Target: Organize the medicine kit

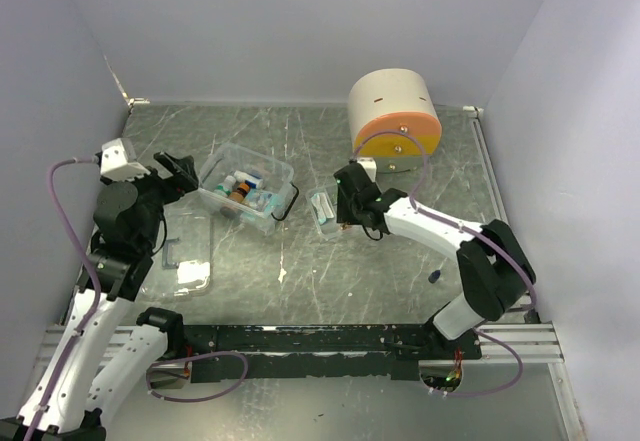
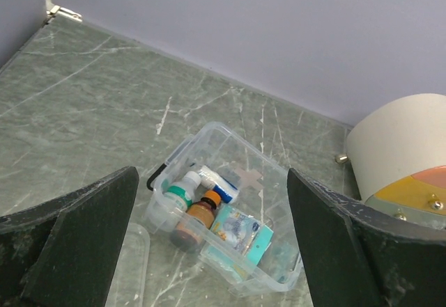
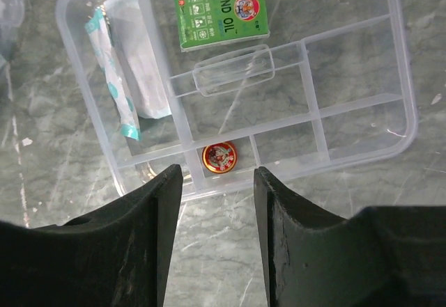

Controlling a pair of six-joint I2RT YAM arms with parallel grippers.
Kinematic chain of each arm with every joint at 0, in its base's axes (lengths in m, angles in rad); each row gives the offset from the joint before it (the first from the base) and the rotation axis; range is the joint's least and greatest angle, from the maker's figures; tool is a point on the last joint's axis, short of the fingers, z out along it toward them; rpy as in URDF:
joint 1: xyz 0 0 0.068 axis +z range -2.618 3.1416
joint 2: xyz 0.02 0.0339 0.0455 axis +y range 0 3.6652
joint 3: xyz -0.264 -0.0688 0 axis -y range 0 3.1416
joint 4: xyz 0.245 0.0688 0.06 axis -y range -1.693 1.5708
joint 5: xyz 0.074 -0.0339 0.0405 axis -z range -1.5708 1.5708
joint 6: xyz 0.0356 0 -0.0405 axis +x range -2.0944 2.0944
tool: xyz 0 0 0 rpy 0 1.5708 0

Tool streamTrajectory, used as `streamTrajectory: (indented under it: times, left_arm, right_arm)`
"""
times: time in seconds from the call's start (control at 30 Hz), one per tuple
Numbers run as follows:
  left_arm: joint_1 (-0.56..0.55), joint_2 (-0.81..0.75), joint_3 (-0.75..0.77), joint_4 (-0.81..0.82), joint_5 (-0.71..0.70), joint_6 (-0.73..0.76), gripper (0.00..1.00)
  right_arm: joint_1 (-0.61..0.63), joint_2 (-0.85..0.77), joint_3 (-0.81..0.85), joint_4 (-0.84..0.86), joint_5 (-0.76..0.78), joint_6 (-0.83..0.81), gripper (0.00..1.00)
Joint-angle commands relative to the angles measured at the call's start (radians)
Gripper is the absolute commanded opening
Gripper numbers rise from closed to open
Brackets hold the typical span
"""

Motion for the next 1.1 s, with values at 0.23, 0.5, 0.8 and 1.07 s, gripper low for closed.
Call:
streamTrajectory:
  times: [0.23, 0.5, 0.8, 1.07]
  left_arm:
    - [0.012, 0.25, 0.022, 0.091, 0.403, 0.047, 0.92]
    - [-0.099, 0.507, 0.141, 0.049, 0.583, 0.087, 0.81]
    - [-0.247, 0.625, 0.169, 0.027, 0.5, 0.116, 0.81]
    - [-0.277, 0.701, 0.204, -0.024, 0.541, 0.13, 0.77]
  right_arm:
    - [-0.035, -0.137, -0.021, 0.02, 0.093, -0.067, 0.46]
    - [-0.124, -0.148, -0.071, 0.083, 0.083, -0.117, 0.45]
    - [-0.253, -0.066, -0.084, 0.143, 0.04, -0.133, 0.45]
    - [-0.309, 0.066, 0.005, 0.115, 0.071, -0.141, 0.44]
